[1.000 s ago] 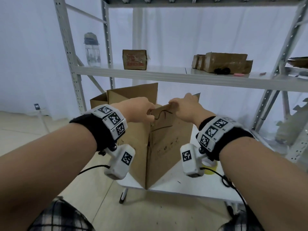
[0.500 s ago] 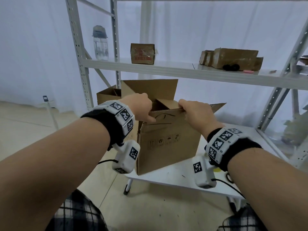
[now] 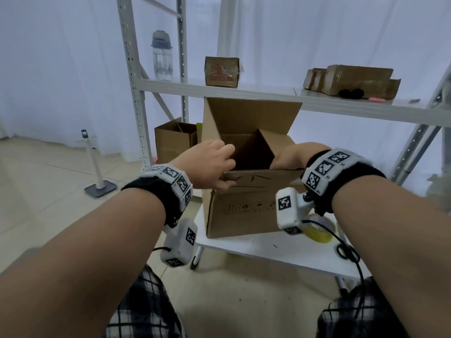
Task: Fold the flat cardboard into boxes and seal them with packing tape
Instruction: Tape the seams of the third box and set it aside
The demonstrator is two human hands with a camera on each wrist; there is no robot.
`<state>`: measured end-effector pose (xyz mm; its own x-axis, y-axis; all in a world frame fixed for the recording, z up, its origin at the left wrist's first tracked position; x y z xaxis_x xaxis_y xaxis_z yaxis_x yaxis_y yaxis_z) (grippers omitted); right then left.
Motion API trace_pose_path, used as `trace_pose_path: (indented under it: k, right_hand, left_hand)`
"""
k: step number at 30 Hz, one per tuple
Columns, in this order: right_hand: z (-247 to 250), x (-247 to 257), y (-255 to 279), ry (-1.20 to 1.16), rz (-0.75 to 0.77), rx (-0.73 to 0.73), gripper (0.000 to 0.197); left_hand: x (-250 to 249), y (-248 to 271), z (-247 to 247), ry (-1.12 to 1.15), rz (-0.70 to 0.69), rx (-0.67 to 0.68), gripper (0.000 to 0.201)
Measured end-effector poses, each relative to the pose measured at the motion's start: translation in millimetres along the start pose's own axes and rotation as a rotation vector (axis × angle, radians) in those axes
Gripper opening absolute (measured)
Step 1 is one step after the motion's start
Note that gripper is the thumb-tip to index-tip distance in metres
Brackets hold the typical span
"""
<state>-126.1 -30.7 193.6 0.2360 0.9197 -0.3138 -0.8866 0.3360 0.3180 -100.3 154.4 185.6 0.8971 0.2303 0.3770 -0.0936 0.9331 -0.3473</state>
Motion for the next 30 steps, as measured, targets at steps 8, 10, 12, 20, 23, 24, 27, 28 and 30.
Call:
trace_pose_path:
  k: [8,10,12,20,23,24,27,28,30]
  right_hand:
    - [-44,-29,-75,0.023,-0.122,0.238,0.074]
    - [-38,-17,-25,0.012,-0.144,0.226,0.064]
    - [-41,-19,-11,-0.019,-0.171,0.216,0.068]
    - [-13,-38,6,-0.078,-0.155,-0.172,0.036]
    - [-3,-72,16,-0.124,-0.34,-0.432,0.018]
    - [-4,-81,19,-0.176,-0.38,-0.489,0.02]
    - [-15,-103,20,-0.34,-0.473,-0.583,0.04]
    - [-22,-107,19,-0.388,-0.495,-0.604,0.048]
    - [-33,-111,14,-0.469,-0.487,-0.65,0.059]
  left_hand:
    - [-17,6,4,-0.088,-0.265,0.019,0.032]
    - [-16,9,1,-0.086,-0.303,0.061,0.031]
    - [-9,15,-4,-0.089,-0.297,0.091,0.03]
    - [28,12,-10,0.028,-0.058,0.035,0.034]
    - [41,7,-14,0.092,0.062,0.012,0.038]
    - [46,8,-17,0.116,0.126,-0.012,0.041]
    - [63,10,-27,0.218,0.38,-0.053,0.041]
    - [67,11,-29,0.265,0.467,-0.073,0.039]
    - [73,8,-29,0.351,0.602,-0.17,0.035]
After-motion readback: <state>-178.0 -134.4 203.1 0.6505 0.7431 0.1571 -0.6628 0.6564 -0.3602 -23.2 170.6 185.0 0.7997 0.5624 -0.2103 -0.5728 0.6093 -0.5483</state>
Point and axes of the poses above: each hand's wrist, its own y-axis away from the middle knuckle, its own z-axis out of the back of the hand, x = y × z, the point moved 5 cm from there along -y, towards the middle knuckle, and after that the axes turned 14 degrees about y, right-handed, at the moved point
